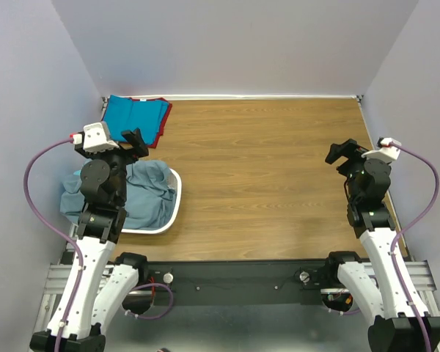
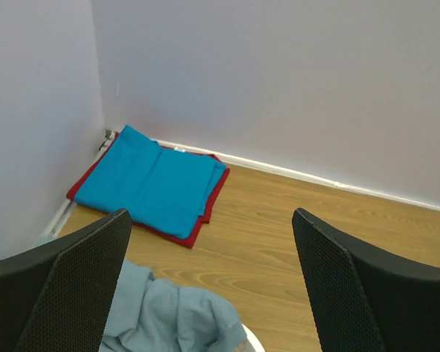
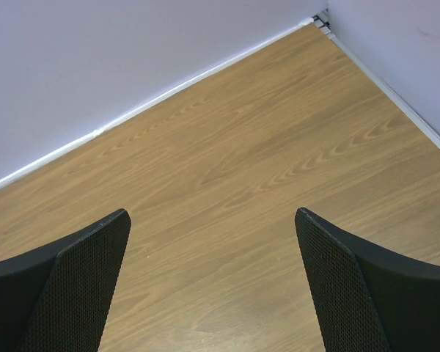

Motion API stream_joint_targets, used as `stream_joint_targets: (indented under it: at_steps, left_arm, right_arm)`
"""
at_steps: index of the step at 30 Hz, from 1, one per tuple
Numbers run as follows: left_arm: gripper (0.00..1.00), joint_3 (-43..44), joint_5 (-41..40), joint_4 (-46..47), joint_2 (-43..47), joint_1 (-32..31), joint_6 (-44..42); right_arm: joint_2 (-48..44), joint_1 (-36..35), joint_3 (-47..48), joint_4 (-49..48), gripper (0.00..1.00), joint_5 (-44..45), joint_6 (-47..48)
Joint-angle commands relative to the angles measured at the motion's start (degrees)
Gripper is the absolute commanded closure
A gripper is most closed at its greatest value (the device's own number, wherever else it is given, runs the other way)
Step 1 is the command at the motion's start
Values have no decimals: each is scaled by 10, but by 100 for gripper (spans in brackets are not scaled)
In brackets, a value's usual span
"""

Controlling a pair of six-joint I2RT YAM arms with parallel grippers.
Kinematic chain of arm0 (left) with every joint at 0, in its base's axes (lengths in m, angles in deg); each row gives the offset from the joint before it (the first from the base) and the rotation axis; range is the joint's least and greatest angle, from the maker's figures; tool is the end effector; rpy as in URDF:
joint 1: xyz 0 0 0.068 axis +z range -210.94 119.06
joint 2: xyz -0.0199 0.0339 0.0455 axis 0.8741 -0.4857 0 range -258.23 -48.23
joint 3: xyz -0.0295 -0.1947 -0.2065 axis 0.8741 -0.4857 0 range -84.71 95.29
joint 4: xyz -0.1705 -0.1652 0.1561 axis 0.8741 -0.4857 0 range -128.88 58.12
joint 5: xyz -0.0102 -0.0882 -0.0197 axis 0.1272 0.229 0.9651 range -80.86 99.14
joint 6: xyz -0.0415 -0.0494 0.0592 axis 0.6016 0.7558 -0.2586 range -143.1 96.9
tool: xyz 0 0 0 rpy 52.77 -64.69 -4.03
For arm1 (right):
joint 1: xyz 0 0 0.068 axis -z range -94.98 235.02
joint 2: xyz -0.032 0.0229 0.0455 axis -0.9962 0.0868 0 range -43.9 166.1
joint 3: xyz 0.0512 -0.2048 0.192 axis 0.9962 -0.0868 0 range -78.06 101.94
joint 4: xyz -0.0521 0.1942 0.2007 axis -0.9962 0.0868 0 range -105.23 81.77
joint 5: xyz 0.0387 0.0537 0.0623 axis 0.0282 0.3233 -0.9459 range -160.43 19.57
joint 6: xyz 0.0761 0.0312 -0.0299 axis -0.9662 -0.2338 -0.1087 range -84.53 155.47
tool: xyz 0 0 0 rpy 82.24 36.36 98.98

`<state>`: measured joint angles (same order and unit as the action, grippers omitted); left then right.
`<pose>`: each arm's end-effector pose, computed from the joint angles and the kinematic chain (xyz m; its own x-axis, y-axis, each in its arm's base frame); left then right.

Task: Fold and stack the t-shirts
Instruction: Grab the tshirt from the pile

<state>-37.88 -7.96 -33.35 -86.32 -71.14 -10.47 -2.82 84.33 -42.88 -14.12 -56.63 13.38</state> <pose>0.2067 -0.0141 0.4033 0.1471 -0.2388 -0.9598 -0.0877 0.9634 -0.2532 0.2334 -0.0158 0.3092 -0.0283 0.3649 -0.9306 0.2544 0.9030 0.3463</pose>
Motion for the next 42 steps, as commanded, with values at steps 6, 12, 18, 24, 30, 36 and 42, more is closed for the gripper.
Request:
stream_joint_targets:
  at_steps: [6, 12, 18, 24, 30, 36, 42]
  left_arm:
    - [2, 8, -119, -17, -1, 3, 73]
    - [2, -7, -135, -41, -20, 3, 96]
    - [2, -37, -210, -91, -78, 3, 180]
    - [2, -21, -361, -243, -167, 3, 412]
    - [2, -43, -389, -272, -237, 3, 504]
    - [2, -79, -358, -228, -291, 4, 501]
    - [2, -80, -342, -220, -325, 4, 502]
  right_arm:
    - [-2, 0, -6, -6, 0, 21, -5]
    - [4, -1, -5, -6, 0, 18, -10]
    - [8, -1, -7, -6, 0, 8, -23]
    - [38, -1, -1, -6, 0, -23, -38]
    - [49, -1, 1, -6, 0, -44, -38]
    - [44, -1, -4, -6, 0, -37, -40]
    - [43, -1, -5, -6, 0, -38, -45]
